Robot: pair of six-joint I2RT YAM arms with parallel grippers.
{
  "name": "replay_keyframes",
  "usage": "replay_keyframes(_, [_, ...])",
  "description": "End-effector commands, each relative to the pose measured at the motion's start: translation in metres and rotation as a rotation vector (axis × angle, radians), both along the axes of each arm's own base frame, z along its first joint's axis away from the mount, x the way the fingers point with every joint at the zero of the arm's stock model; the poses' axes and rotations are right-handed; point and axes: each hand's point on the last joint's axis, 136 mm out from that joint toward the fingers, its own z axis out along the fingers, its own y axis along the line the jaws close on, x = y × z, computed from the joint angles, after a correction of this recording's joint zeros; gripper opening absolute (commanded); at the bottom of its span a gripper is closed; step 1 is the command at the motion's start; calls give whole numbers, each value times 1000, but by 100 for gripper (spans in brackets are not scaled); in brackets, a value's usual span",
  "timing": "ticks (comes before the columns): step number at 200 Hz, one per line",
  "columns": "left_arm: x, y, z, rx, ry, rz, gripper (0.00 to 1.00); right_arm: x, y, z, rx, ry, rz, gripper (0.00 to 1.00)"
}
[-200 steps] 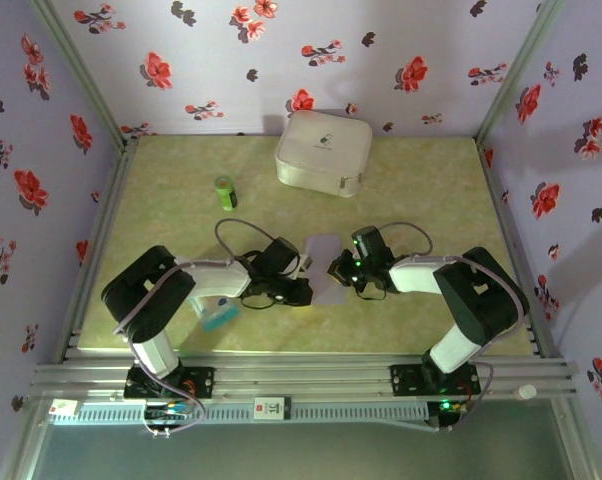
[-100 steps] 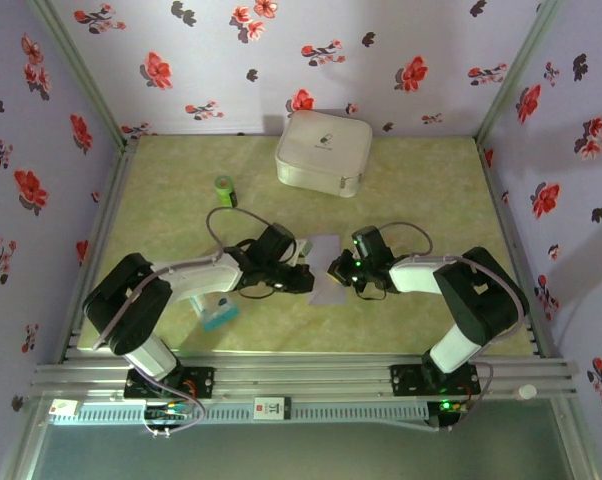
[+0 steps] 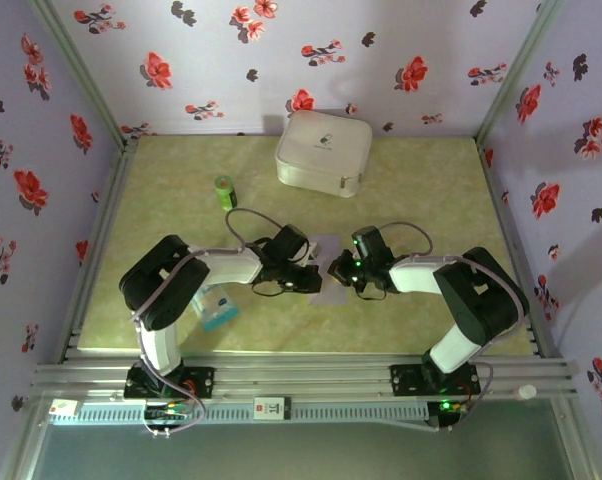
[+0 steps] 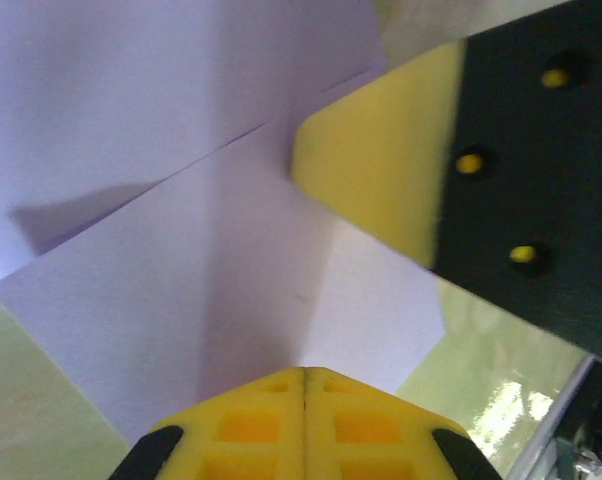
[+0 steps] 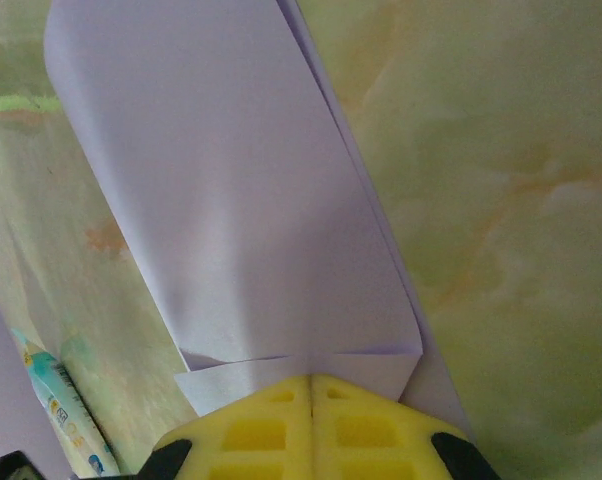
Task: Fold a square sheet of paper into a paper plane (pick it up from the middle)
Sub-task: Fold the triangle a second time at the center of the table.
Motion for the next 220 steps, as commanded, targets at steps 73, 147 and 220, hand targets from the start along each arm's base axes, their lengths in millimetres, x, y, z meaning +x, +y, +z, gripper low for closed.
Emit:
replay_keyframes(73, [-30, 39, -45, 117, 61, 4, 3, 3, -2, 30, -19, -57, 60, 0])
replay_keyframes(147, [-25, 36, -37, 101, 41, 11, 3, -25, 12, -13, -37, 54, 127, 0])
replay_keyframes(220, [-27, 36, -40, 101, 47, 9, 2, 7, -48, -19, -91, 21, -43, 0])
